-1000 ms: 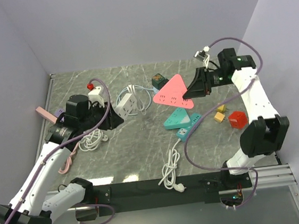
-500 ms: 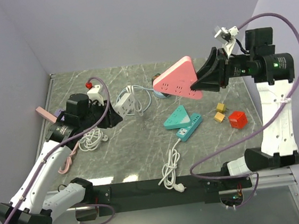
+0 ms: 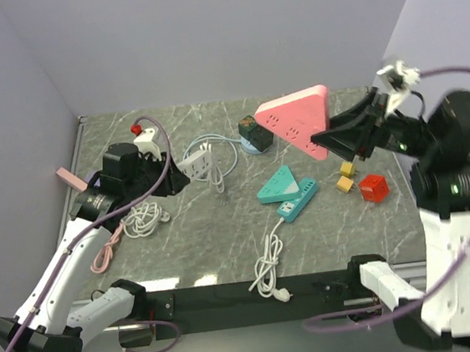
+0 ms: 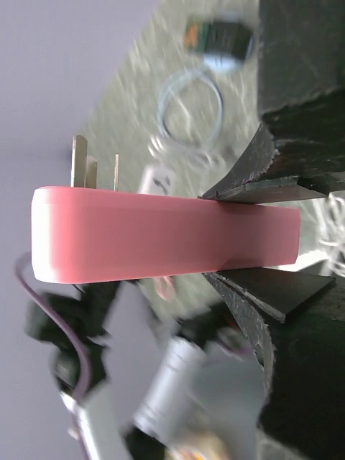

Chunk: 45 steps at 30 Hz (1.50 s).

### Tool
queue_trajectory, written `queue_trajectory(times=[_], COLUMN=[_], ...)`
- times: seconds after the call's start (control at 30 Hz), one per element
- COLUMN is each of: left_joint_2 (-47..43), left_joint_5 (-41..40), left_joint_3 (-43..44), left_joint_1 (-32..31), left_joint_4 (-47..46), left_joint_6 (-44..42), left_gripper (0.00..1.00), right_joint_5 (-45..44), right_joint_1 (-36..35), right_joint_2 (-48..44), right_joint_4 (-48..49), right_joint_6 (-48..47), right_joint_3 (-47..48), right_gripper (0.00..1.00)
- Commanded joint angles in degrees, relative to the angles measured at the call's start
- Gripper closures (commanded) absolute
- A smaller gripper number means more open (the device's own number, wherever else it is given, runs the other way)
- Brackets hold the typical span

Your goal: Pull the plug off the socket

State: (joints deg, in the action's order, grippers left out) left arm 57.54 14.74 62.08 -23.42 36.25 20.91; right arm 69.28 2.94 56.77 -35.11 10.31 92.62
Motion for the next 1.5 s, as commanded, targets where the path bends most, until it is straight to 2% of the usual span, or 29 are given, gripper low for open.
queue_trajectory(times=[0.0,0.03,0.1,0.2,0.37,0.6,0.73,0.8,0.9,1.1,1.33,1.47], left_joint_2=[-3.0,-3.4,-4.3,-5.0,-5.0,-2.9,1.3,4.3,7.0,15.5,22.3,28.5], left_joint_5=[-4.6,-5.2,-7.4,-14.0,-24.4,-37.1,-44.3,-44.6,-43.9,-38.1,-36.3,-34.7], left_joint_3=[4.4,4.3,3.3,2.1,1.5,4.3,5.4,5.7,5.2,7.1,7.1,8.7], left_joint_1=[0.2,0.2,0.2,0.3,0.3,1.1,5.2,8.0,15.7,26.8,29.9,32.0], left_joint_4=[-6.5,-6.4,-6.5,-6.0,-3.3,-1.3,0.6,1.1,0.4,0.1,-5.4,-7.0], left_joint_6=[0.8,0.9,1.2,3.2,6.4,6.3,5.9,6.4,7.5,5.6,6.3,6.6], left_gripper=[1.0,1.0,1.0,1.0,1.0,0.99,0.99,1.0,1.0,1.0,0.99,0.99], right_joint_5=[-17.5,-20.2,-21.9,-33.7,-62.3,-82.2,-88.6,-89.5,-91.0,-91.9,-92.0,-95.3], right_joint_1=[0.5,0.5,0.4,0.3,0.3,0.6,1.0,1.4,1.6,3.6,4.1,4.3], right_joint_2=[-5.2,-4.0,-1.5,-2.4,-3.3,2.0,9.0,13.9,18.0,26.7,34.0,38.1], right_joint_4=[20.2,16.1,8.9,4.8,3.7,9.2,8.5,7.1,8.3,7.4,9.3,7.3], right_joint_6=[13.0,9.9,9.4,7.7,7.2,11.3,16.7,18.3,20.2,21.4,22.0,23.4], right_joint_3=[-2.5,-0.6,1.8,-4.3,-20.8,-32.8,-32.2,-30.8,-30.2,-26.5,-24.2,-22.3], right_gripper=[1.0,1.0,1.0,1.0,1.0,1.0,1.0,1.0,1.0,1.0,1.0,1.0])
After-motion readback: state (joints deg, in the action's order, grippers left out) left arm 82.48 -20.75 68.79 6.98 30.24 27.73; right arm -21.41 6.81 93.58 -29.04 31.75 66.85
